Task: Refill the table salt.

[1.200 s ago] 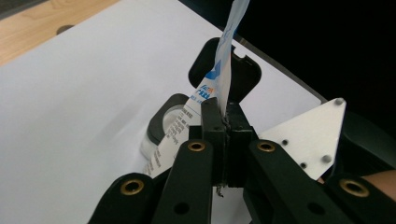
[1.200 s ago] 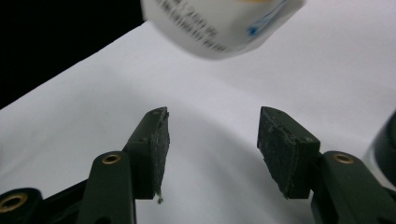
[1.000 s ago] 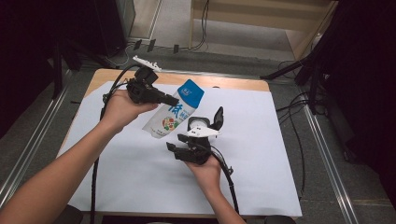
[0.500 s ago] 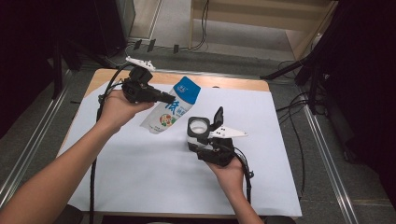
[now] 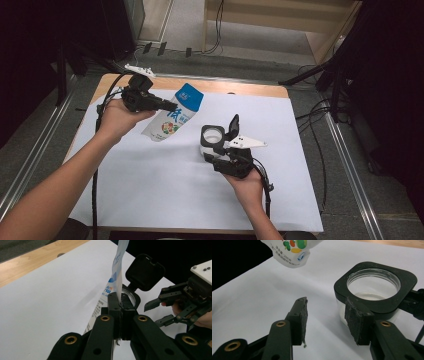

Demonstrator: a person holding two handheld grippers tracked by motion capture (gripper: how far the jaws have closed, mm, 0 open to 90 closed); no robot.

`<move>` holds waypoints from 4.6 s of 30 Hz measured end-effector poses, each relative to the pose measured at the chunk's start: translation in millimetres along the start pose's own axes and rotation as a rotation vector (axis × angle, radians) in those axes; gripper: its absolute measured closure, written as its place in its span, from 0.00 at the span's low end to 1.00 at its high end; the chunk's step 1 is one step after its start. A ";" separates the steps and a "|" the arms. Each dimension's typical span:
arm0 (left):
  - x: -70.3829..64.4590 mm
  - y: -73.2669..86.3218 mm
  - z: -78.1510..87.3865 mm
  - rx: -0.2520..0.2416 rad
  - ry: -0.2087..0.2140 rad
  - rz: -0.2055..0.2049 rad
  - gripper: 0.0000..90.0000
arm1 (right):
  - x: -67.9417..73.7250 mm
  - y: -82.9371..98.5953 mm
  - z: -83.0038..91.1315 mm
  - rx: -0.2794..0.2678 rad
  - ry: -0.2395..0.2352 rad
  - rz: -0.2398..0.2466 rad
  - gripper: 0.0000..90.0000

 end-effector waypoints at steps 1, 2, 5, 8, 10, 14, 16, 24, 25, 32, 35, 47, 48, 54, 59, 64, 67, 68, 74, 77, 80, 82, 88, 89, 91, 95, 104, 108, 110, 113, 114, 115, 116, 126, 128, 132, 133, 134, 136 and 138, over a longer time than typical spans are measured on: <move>1.3 0.5 0.9 -0.004 -0.004 -0.001 1.00 | 0.3 0.3 0.1 0.002 0.000 0.000 0.60; 2.6 1.0 1.8 -0.008 -0.006 -0.004 1.00 | 0.4 0.3 -0.1 0.000 0.000 0.000 0.60; 6.7 3.2 1.5 -0.014 0.004 0.004 1.00 | 0.5 0.0 -0.8 -0.001 -0.001 0.002 0.60; 13.4 7.9 -1.4 -0.010 -0.007 0.012 1.00 | 1.2 0.3 -1.6 0.001 -0.004 0.002 0.60; 17.8 12.1 -3.7 -0.007 -0.009 0.020 1.00 | 1.5 0.5 -1.7 0.002 -0.003 0.004 0.60; 26.3 20.3 -7.8 0.010 -0.016 0.023 1.00 | 0.4 0.1 -1.4 0.000 -0.001 0.002 0.61; 31.0 22.9 -9.0 0.016 -0.028 0.017 1.00 | 0.2 0.0 -1.3 -0.001 -0.001 0.001 0.61; 42.2 37.4 -11.4 0.018 -0.030 0.020 1.00 | -0.4 -0.7 -1.4 -0.006 -0.001 0.000 0.61; 43.4 39.4 -11.1 0.023 -0.033 0.020 1.00 | -0.6 -0.7 -1.2 -0.005 0.000 -0.001 0.61; 48.5 50.8 -3.3 -0.003 -0.038 0.036 1.00 | -1.9 -1.3 -0.8 -0.010 0.003 -0.003 0.61; 48.5 54.2 1.1 -0.005 -0.037 0.037 1.00 | -1.7 -1.2 -1.0 -0.009 0.002 -0.001 0.61; 47.7 70.5 20.7 -0.015 -0.054 0.036 1.00 | -1.5 -2.0 1.0 -0.014 0.006 0.003 0.61; 48.2 72.1 23.4 -0.019 -0.066 0.035 1.00 | -2.0 -2.1 1.3 -0.014 0.005 0.003 0.61; 49.1 81.0 33.0 -0.024 -0.074 0.037 1.00 | -3.3 -2.5 1.6 -0.015 0.007 0.003 0.61; 49.9 89.0 41.6 -0.031 -0.084 0.047 1.00 | -3.5 -1.9 2.0 -0.011 0.009 0.004 0.61; 52.5 98.0 49.3 -0.040 -0.095 0.064 1.00 | -3.7 -1.5 3.0 -0.010 0.013 0.013 0.61; 54.8 103.6 54.1 -0.048 -0.108 0.074 1.00 | -4.5 -2.0 3.4 -0.013 0.013 0.013 0.61; 54.7 105.1 55.2 -0.052 -0.102 0.080 1.00 | -4.8 -2.1 3.6 -0.013 0.014 0.011 0.61; 57.5 116.1 63.4 -0.064 -0.121 0.095 1.00 | -5.8 -3.7 2.7 -0.018 0.010 0.008 0.61; 56.7 120.0 65.3 -0.068 -0.121 0.101 1.00 | -5.6 -4.5 1.7 -0.018 0.008 0.014 0.61; 56.5 123.2 66.9 -0.068 -0.122 0.096 1.00 | -5.3 -4.8 1.0 -0.018 0.005 0.012 0.61; 55.8 125.1 67.4 -0.068 -0.121 0.098 1.00 | -5.8 -5.1 0.6 -0.019 0.004 0.013 0.61; 56.1 134.5 73.1 -0.073 -0.121 0.108 1.00 | -9.0 -7.0 1.7 -0.024 0.005 0.005 0.61; 55.8 135.0 73.4 -0.078 -0.121 0.110 1.00 | -9.8 -7.0 1.6 -0.023 0.007 0.000 0.61; 55.4 136.3 73.9 -0.084 -0.122 0.111 0.99 | -11.1 -7.2 0.9 -0.025 0.009 0.001 0.61; 54.6 135.9 73.7 -0.087 -0.122 0.103 0.99 | -11.0 -8.1 1.1 -0.028 0.010 -0.001 0.61; 53.0 135.5 73.4 -0.083 -0.121 0.099 0.94 | -11.5 -8.6 0.8 -0.020 0.012 0.003 0.61; 51.2 134.0 73.5 -0.090 -0.121 0.093 0.89 | -12.2 -9.5 2.0 -0.021 0.012 0.002 0.61; 48.8 132.8 74.0 -0.097 -0.115 0.086 0.84 | -13.2 -10.4 3.4 -0.022 0.016 0.002 0.61; 46.5 131.5 74.3 -0.099 -0.125 0.076 0.75 | -15.6 -12.2 6.9 -0.027 0.021 0.001 0.61; 45.6 131.5 74.6 -0.096 -0.123 0.076 0.73 | -16.3 -12.6 7.6 -0.028 0.023 -0.001 0.61; 44.5 131.3 74.8 -0.096 -0.124 0.075 0.71 | -17.1 -12.6 8.3 -0.027 0.025 -0.003 0.61; 43.0 131.0 75.5 -0.095 -0.126 0.069 0.69 | -17.4 -12.7 8.7 -0.026 0.024 -0.006 0.61; 29.3 131.4 86.0 -0.107 -0.171 0.046 0.53 | -25.6 -18.9 20.2 -0.035 0.030 -0.003 0.63; 27.9 133.3 87.6 -0.104 -0.179 0.043 0.51 | -25.8 -18.9 21.7 -0.028 0.032 0.005 0.63; 25.4 139.1 89.5 -0.099 -0.200 0.054 0.49 | -26.1 -20.0 24.2 -0.025 0.026 0.015 0.65; 24.9 140.6 90.2 -0.107 -0.207 0.052 0.49 | -26.3 -20.7 25.8 -0.028 0.023 0.013 0.66; 24.2 142.3 91.1 -0.109 -0.208 0.055 0.49 | -27.3 -21.9 28.1 -0.033 0.024 0.011 0.68; 24.0 145.3 92.6 -0.111 -0.210 0.063 0.49 | -28.7 -23.4 32.0 -0.044 0.019 0.007 0.71; 25.1 149.0 93.7 -0.106 -0.228 0.068 0.49 | -31.7 -24.3 36.9 -0.048 0.022 0.008 0.74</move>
Point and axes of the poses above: each handheld gripper's, and its own axes: z roughly backward along the jaws, y roughly out of its underside, x roughly to its left, the point moved 9 cm from there along -z, roughly forward along the jaws, and after that the axes turned 7 degrees about y, right-handed, at the moved point
